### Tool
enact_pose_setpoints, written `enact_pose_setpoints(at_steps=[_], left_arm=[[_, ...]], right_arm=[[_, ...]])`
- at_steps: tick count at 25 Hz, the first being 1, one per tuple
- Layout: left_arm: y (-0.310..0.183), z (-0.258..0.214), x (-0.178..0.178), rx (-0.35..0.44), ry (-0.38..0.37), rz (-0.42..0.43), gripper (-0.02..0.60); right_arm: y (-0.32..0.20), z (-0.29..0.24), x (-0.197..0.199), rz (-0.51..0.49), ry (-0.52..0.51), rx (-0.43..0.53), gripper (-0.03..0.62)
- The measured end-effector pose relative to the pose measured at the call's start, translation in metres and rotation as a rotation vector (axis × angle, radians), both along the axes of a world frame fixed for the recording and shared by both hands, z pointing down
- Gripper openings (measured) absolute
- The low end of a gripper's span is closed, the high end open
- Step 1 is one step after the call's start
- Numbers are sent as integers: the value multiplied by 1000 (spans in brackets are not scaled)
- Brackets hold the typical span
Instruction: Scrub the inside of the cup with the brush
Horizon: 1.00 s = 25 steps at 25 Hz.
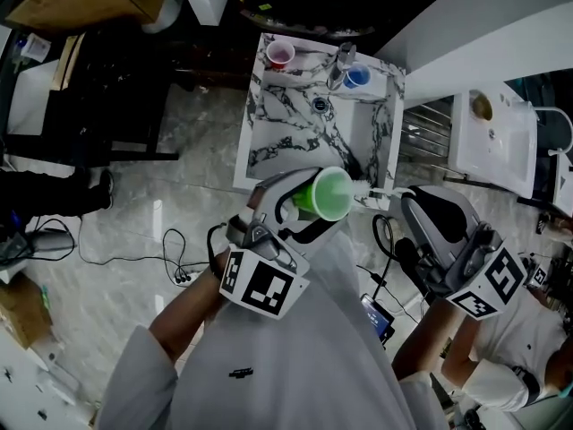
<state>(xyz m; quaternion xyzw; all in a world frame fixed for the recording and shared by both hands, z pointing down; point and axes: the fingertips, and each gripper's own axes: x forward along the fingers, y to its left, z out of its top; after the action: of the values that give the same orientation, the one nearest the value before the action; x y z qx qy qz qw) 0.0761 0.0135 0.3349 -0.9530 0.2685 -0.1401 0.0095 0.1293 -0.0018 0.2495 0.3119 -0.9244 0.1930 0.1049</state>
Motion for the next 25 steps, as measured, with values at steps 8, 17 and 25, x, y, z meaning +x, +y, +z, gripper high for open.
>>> enact_pose_setpoints(at_steps=[8, 17, 25], left_arm=[[-4, 0, -7, -19, 8, -23, 304], [-18, -6, -14, -17, 28, -27, 304], [-20, 2, -14, -63, 11, 6, 304]], right_arm=[[1, -14, 21, 111, -126, 12, 25], [-2, 13, 42, 245, -187, -60, 23], [-3, 58, 67, 461, -98, -106, 23]])
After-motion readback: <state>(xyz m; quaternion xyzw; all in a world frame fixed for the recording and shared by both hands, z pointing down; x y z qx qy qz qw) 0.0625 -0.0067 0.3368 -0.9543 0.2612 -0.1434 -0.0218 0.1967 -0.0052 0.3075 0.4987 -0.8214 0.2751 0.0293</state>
